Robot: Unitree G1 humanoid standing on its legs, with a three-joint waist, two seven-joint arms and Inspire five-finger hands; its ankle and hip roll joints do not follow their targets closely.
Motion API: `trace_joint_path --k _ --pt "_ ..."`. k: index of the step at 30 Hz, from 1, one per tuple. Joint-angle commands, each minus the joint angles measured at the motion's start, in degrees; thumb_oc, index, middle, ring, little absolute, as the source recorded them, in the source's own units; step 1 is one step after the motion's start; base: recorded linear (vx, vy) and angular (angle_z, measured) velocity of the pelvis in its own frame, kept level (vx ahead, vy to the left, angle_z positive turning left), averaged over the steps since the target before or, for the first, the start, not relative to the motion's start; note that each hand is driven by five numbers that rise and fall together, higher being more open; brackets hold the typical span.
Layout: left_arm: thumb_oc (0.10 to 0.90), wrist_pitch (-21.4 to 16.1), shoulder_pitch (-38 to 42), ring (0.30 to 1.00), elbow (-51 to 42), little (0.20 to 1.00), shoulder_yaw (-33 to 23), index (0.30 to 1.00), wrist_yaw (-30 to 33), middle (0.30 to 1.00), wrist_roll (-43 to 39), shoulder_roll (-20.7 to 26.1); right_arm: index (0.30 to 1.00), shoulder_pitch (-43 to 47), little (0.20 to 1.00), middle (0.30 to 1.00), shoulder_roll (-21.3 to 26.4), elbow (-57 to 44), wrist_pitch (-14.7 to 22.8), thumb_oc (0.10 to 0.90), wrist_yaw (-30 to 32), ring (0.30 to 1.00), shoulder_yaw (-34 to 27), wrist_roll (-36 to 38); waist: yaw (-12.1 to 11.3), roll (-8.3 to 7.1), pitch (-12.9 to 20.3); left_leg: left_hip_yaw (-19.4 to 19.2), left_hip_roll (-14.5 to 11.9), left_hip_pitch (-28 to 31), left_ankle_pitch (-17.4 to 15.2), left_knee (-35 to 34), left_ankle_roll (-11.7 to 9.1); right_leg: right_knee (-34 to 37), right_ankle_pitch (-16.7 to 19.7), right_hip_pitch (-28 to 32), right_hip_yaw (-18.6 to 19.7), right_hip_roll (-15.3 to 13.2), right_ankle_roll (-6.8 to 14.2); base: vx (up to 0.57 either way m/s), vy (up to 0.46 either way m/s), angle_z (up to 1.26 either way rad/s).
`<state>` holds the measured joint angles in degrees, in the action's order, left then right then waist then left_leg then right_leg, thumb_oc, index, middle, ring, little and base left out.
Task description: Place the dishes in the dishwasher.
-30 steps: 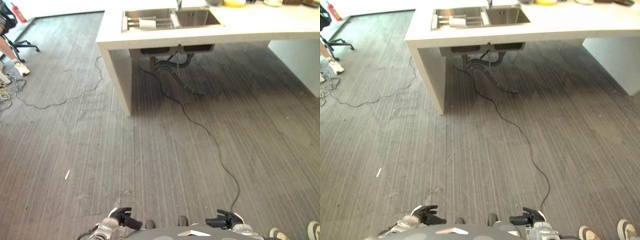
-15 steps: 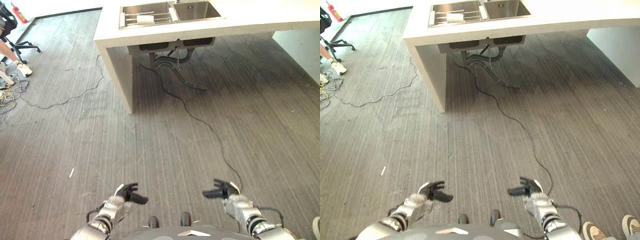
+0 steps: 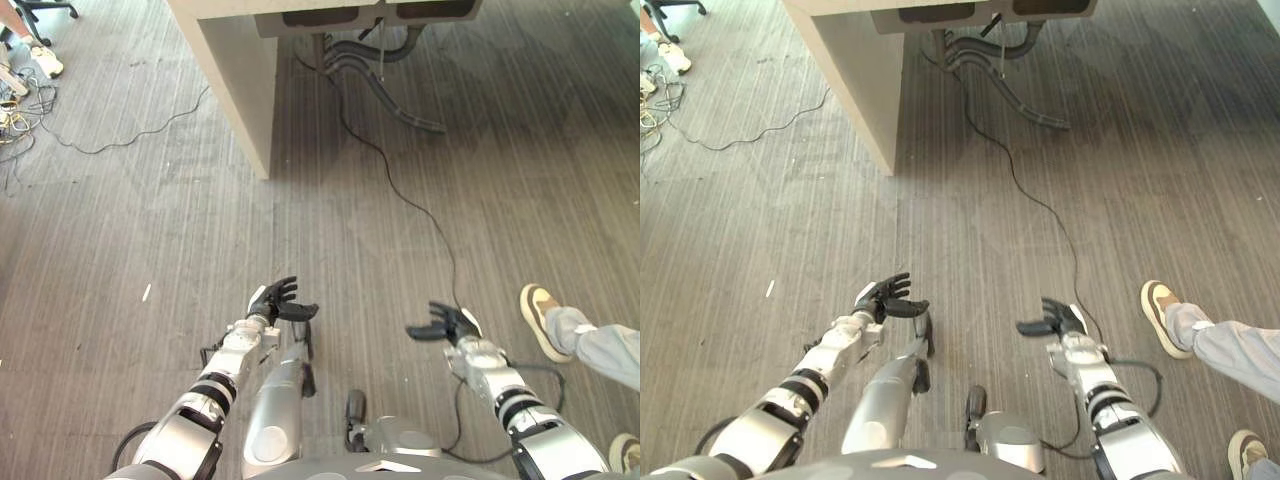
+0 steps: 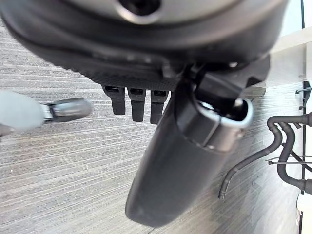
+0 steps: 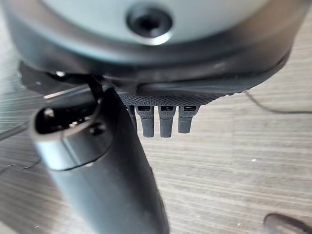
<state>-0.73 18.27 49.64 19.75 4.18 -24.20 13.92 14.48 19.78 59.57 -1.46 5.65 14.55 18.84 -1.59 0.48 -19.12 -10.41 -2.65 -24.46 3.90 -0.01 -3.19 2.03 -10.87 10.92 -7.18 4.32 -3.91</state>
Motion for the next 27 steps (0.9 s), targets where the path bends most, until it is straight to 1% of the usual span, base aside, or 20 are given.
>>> trace_joint_path --k 1,2,3,4,5,6,7,8,9,10,12,13,14,15,16,17,18,20,22,27 --pt "0.800 -4.17 0.79 0.900 -7.04 0.900 -2.28 0.900 1.25 0.900 -0.14 1.88 0.900 -4.19 0.900 0.900 2.40 -0.33 3.30 0.800 -0.38 0.900 -4.04 2.16 -2.42 -1.36 7.49 2.52 0.38 0.47 4.55 6.86 -0.94 -8.50 -4.57 7.03 1.43 -9.27 9.21 0.73 0.190 -0.58" --pt "0.800 -4.24 -0.65 0.900 -9.97 0.900 -2.48 0.900 0.68 0.900 -0.14 2.35 0.900 -5.24 0.900 0.900 2.20 1.55 3.16 0.800 -1.16 0.900 -4.97 1.90 -2.77 -2.02 8.44 3.40 2.34 1.08 4.89 7.44 0.24 -12.16 -1.53 6.40 2.03 -10.41 10.79 0.83 0.275 -0.71" --pt "0.800 -4.49 -3.02 0.900 -15.16 0.900 -3.00 0.900 0.15 0.900 -0.12 2.19 0.900 -6.86 0.900 0.900 1.49 7.58 2.78 0.800 -2.23 0.900 -7.06 0.74 -3.12 -3.25 8.74 3.11 4.95 2.84 2.97 9.54 3.26 -26.64 11.73 2.31 2.38 -13.56 13.61 0.79 0.319 -0.75" --pt "0.800 -4.40 -3.55 0.900 -18.12 0.900 -3.51 0.900 -0.16 0.900 0.58 2.71 0.900 -7.82 0.900 0.900 1.25 9.92 2.39 0.800 -2.51 0.900 -8.08 0.41 -3.03 -3.23 8.32 2.56 5.52 4.76 0.95 10.05 4.99 -34.36 17.24 -0.02 2.80 -14.41 13.63 0.54 0.241 -0.51" --pt "0.800 -4.40 -3.55 0.900 -18.12 0.900 -3.51 0.900 -0.16 0.900 0.58 2.71 0.900 -7.82 0.900 0.900 1.25 9.92 2.39 0.800 -2.51 0.900 -8.08 0.41 -3.03 -3.23 8.32 2.56 5.52 4.76 0.95 10.05 4.99 -34.36 17.24 -0.02 2.80 -14.41 13.63 0.37 0.172 -0.33" --pt "0.800 -4.52 -4.39 0.900 -21.52 0.900 -4.19 0.900 -0.23 0.900 1.03 3.56 0.900 -8.34 0.900 0.900 1.18 12.14 2.06 0.800 -3.05 0.900 -9.28 0.58 -2.76 -2.84 7.95 2.54 6.06 7.27 -1.03 10.04 6.57 -40.95 21.28 -2.66 2.60 -15.12 13.55 0.38 0.186 0.04" --pt "0.800 -4.48 -4.60 0.900 -24.94 0.900 -4.60 0.900 -0.42 0.900 1.65 4.20 0.900 -8.86 0.900 0.900 1.16 14.24 1.62 0.800 -3.77 0.900 -10.47 0.81 -2.68 -1.98 7.34 2.93 6.31 9.86 -2.36 9.59 7.86 -46.75 23.72 -5.55 1.97 -15.72 13.81 0.55 0.259 0.29" --pt "0.800 -4.43 -4.66 0.900 -27.50 0.900 -5.33 0.900 -0.51 0.900 2.35 4.83 0.900 -9.70 0.900 0.900 1.13 16.34 1.39 0.800 -4.34 0.900 -11.72 0.56 -2.33 -0.92 6.98 3.76 6.54 12.87 -3.44 8.64 8.69 -50.62 22.72 -8.47 0.79 -16.59 13.73 0.54 0.207 0.40" --pt "0.800 -4.27 -4.87 0.900 -31.27 0.900 -6.04 0.900 -0.83 0.900 3.20 5.56 0.900 -10.47 0.900 0.900 1.27 18.43 1.13 0.800 -4.60 0.900 -12.67 -0.20 -1.90 0.05 6.48 5.15 6.76 16.36 -4.14 7.13 9.14 -52.69 18.95 -12.08 -0.24 -17.19 12.32 0.58 0.125 0.42" --pt "0.800 -4.66 -4.85 0.900 -34.60 0.900 -7.05 0.900 -1.09 0.900 3.76 6.27 0.900 -11.80 0.900 0.900 1.34 20.41 0.82 0.800 -5.24 0.900 -14.06 -0.50 -1.27 0.66 6.13 6.63 7.24 19.60 -5.28 6.29 9.14 -51.15 14.90 -14.98 -1.44 -17.44 11.65 0.56 0.022 0.38" --pt "0.800 -5.75 -4.77 0.900 -40.49 0.900 -8.39 0.900 -1.88 0.900 4.86 7.72 0.900 -14.28 0.900 0.900 1.01 23.10 0.34 0.800 -6.50 0.900 -16.13 -0.42 1.00 1.53 5.68 9.52 7.23 23.74 -6.73 5.84 8.09 -39.52 9.74 -17.88 -3.54 -16.94 10.57 0.51 -0.148 0.71" --pt "0.800 -6.37 -4.79 0.900 -43.63 0.900 -9.11 0.900 -2.04 0.900 5.71 8.81 0.900 -15.32 0.900 0.900 1.03 23.68 0.22 0.800 -6.97 0.900 -16.96 -0.29 1.53 1.25 5.63 10.93 7.59 25.23 -7.56 5.74 7.30 -31.87 8.43 -18.46 -2.89 -16.36 10.94 0.47 -0.300 0.87" --pt "0.800 -7.22 -4.33 0.900 -46.26 0.900 -9.94 0.900 -1.85 0.900 6.81 9.74 0.900 -16.24 0.900 0.900 1.00 24.71 -0.03 0.800 -7.43 0.900 -17.84 -0.05 2.34 0.88 5.50 12.54 7.61 26.78 -8.81 5.38 6.17 -19.90 8.89 -18.70 -1.24 -15.57 11.96 0.42 -0.312 1.03" --pt "0.800 -7.85 -3.83 0.900 -48.28 0.900 -10.30 0.900 -1.67 0.900 7.65 10.23 0.900 -16.91 0.900 0.900 0.89 25.36 -0.22 0.800 -7.76 0.900 -18.22 -0.04 2.97 0.78 5.46 13.39 7.25 28.02 -9.76 4.81 5.24 -12.20 10.44 -18.13 0.55 -15.19 13.18 0.35 -0.293 1.10" --pt "0.800 -7.82 -2.73 0.900 -50.49 0.900 -10.71 0.900 -1.29 0.900 11.35 11.20 0.900 -17.94 0.900 0.900 0.56 25.97 -0.55 0.800 -7.88 0.900 -18.16 0.13 3.64 0.50 5.21 14.07 7.34 28.76 -10.19 5.00 4.87 -8.86 12.85 -18.52 3.13 -14.76 14.28 0.29 -0.236 1.41" --pt "0.800 -8.68 -1.60 0.900 -52.12 0.900 -10.30 0.900 -1.06 0.900 12.76 12.27 0.900 -18.21 0.900 0.900 0.13 26.15 -0.60 0.800 -7.99 0.900 -18.82 0.77 2.98 -0.23 6.01 14.30 7.61 28.47 -11.81 6.42 4.58 -7.05 11.17 -16.78 2.93 -14.96 14.74 0.25 -0.225 1.52" --pt "0.800 -9.54 -1.01 0.900 -53.46 0.900 -10.18 0.900 -0.25 0.900 11.90 12.26 0.900 -17.75 0.900 0.900 0.15 26.79 -0.93 0.800 -8.33 0.900 -17.88 0.14 2.49 -0.82 6.12 13.80 7.54 28.06 -12.66 8.37 4.17 -8.22 11.66 -15.94 2.57 -15.09 14.26 0.22 -0.221 1.76" --pt "0.800 -10.75 -0.17 0.900 -58.92 0.900 -11.21 0.900 -1.30 0.900 10.51 11.28 0.900 -17.00 0.900 0.900 -0.02 26.29 -0.41 0.800 -8.99 0.900 -17.05 -0.43 1.93 -0.63 6.21 15.65 7.09 27.98 -11.67 11.10 3.50 -10.12 12.48 -15.95 2.65 -14.97 14.01 0.17 -0.214 1.75" --pt "0.800 -11.96 -0.90 0.900 -63.59 0.900 -12.45 0.900 -2.10 0.900 9.77 11.61 0.900 -16.28 0.900 0.900 0.43 25.21 0.22 0.800 -8.80 0.900 -17.40 1.39 1.77 -0.70 7.00 16.05 6.91 27.51 -11.78 12.69 3.25 -8.39 12.53 -13.99 1.70 -14.79 13.06 0.16 -0.181 1.09" --pt "0.800 -12.60 -0.10 0.900 -65.73 0.900 -11.77 0.900 -2.28 0.900 6.15 10.60 0.900 -14.23 0.900 0.900 1.65 23.40 0.81 0.800 -8.58 0.900 -16.98 4.74 1.90 0.13 9.40 17.31 5.43 30.34 -11.93 10.04 2.14 -5.10 11.81 -9.86 0.04 -13.33 12.02 0.14 -0.121 0.60"
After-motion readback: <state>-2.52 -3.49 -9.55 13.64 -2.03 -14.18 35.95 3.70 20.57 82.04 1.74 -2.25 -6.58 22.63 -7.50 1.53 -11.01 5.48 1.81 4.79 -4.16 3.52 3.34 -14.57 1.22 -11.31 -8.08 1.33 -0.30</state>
